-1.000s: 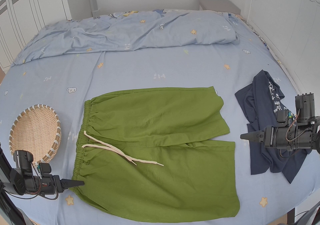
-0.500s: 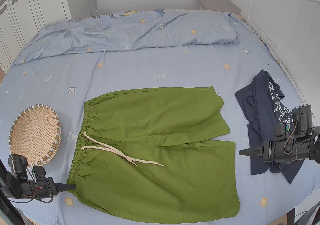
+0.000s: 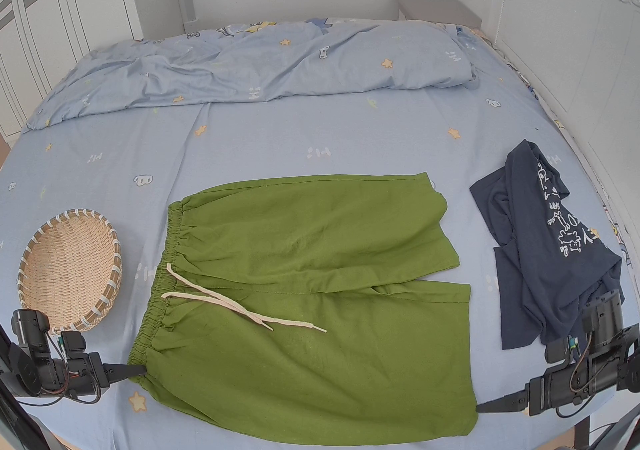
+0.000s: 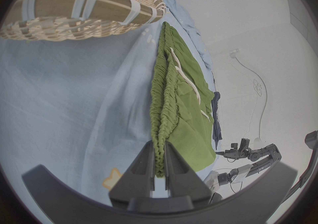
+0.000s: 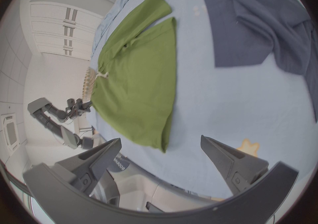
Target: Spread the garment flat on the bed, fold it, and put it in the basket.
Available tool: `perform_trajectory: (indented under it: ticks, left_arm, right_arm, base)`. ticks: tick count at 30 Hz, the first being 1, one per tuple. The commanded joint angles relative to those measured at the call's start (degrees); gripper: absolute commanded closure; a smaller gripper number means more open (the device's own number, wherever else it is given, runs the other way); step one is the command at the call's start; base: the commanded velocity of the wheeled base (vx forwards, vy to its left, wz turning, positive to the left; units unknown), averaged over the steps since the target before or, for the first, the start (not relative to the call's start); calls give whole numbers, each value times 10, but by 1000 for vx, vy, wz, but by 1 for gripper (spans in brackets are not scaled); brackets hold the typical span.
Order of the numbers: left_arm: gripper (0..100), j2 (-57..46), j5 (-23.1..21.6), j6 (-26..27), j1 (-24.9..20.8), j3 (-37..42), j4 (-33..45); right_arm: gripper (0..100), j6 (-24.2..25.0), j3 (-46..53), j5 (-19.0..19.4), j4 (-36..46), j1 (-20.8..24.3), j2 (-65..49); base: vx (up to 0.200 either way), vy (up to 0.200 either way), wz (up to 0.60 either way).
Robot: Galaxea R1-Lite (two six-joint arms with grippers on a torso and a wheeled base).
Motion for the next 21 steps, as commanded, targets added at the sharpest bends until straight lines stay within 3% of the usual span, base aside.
perform_trajectory:
  ticks: [1, 5, 12, 21]
  left_arm:
    - [100, 4, 0, -1, 1, -2, -1]
    - [100, 5, 0, -1, 1, -3, -2]
    - [100, 5, 0, -1, 1, -3, -2]
    - [100, 5, 0, -1, -1, -4, -1]
  right_arm:
    - [0, 0, 29, 27, -7, 33, -5]
    - [0, -1, 32, 52, -42, 54, 32]
    - [0, 5, 50, 49, -129, 97, 140]
    - [0, 5, 63, 48, -213, 110, 205]
  base:
    - [0, 0, 0]
    - [0, 0, 0]
    - [0, 0, 0]
    - [0, 0, 0]
